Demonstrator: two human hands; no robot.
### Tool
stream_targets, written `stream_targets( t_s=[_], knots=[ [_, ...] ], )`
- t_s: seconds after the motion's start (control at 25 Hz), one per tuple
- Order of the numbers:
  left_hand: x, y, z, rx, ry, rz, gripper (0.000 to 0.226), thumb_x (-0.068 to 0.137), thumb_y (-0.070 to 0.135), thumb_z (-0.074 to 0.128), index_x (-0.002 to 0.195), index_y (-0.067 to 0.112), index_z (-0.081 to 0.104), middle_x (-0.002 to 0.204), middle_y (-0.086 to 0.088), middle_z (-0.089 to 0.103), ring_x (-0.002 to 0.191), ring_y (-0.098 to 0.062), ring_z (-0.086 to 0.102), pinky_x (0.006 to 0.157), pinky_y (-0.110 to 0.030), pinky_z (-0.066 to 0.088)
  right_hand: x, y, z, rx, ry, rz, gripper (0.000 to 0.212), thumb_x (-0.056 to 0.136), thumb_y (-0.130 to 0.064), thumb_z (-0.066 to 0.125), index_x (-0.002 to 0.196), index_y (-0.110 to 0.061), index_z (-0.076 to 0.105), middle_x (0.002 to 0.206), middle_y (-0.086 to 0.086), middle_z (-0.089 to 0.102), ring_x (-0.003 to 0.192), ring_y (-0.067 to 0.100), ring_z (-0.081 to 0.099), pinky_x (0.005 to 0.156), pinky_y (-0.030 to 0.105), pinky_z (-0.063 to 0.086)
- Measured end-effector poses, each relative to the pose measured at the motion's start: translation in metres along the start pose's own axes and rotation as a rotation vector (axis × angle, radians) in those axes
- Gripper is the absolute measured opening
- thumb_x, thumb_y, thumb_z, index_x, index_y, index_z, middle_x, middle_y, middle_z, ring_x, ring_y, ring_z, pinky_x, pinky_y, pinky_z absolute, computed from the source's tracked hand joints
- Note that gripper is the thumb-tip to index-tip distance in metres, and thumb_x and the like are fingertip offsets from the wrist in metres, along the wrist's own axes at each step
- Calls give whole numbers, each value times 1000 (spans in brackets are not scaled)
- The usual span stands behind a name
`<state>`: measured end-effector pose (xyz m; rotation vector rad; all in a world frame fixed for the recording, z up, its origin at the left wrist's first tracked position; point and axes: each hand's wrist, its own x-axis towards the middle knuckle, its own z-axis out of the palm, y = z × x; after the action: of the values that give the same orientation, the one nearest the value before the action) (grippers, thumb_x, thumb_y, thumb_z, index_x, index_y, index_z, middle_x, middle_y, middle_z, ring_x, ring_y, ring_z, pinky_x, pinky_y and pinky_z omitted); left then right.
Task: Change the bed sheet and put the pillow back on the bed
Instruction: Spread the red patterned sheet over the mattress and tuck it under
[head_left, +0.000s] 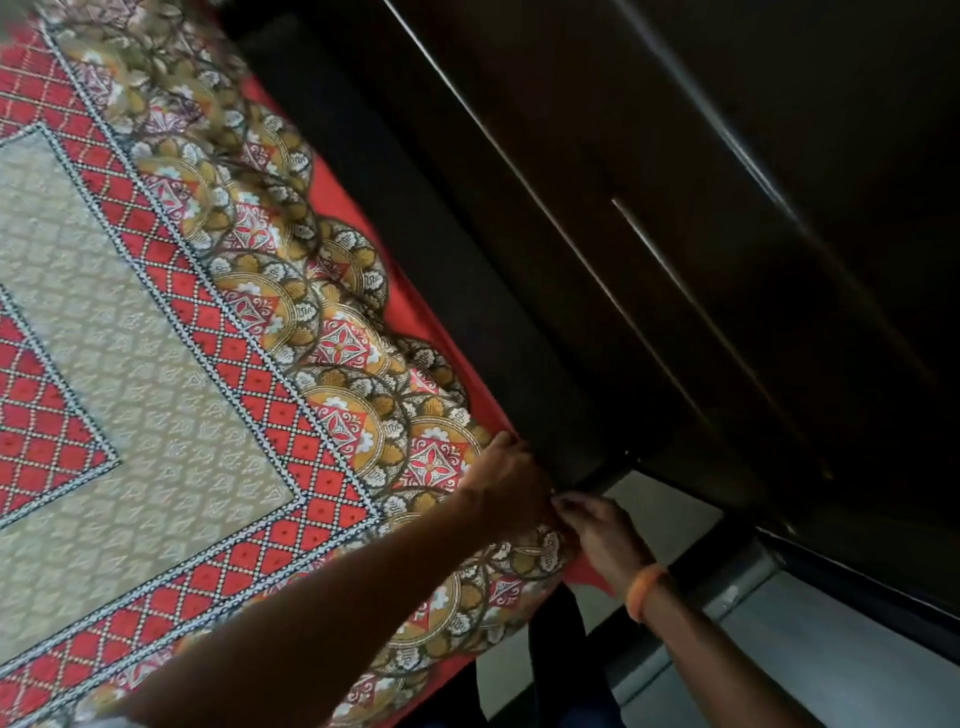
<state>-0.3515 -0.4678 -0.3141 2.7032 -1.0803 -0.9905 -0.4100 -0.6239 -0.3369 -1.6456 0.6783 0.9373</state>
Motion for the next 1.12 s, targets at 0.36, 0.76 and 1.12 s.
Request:
stream_targets(
  t_s=[0.36,0.76,1.12],
  knots=[
    [42,-28,-54,69,-420,115,66,89,65,53,134,16,57,129,-5,62,123,-25,55,99,-36,45,1,20,-20,-580,303,-405,25,97,-36,55,87,-15,64,70,-1,64,63,17,62,53,25,41],
    [46,-28,-70,141,8,78,41,106,38,32,126,9,54,118,-11,60,103,-27,63,72,-32,41,-9,-27,-63,-1214,774,-789,21,93,-24,56,82,-7,57,62,11,57,49,26,58,42,27,37],
    [59,-22,-10,75,-105,19,25,102,23,45,109,11,66,102,-8,71,93,-28,70,71,-38,53,12,10,-48,-827,222,-187,51,93,-62,42,132,-30,46,98,5,70,91,28,67,73,35,51]
  ],
)
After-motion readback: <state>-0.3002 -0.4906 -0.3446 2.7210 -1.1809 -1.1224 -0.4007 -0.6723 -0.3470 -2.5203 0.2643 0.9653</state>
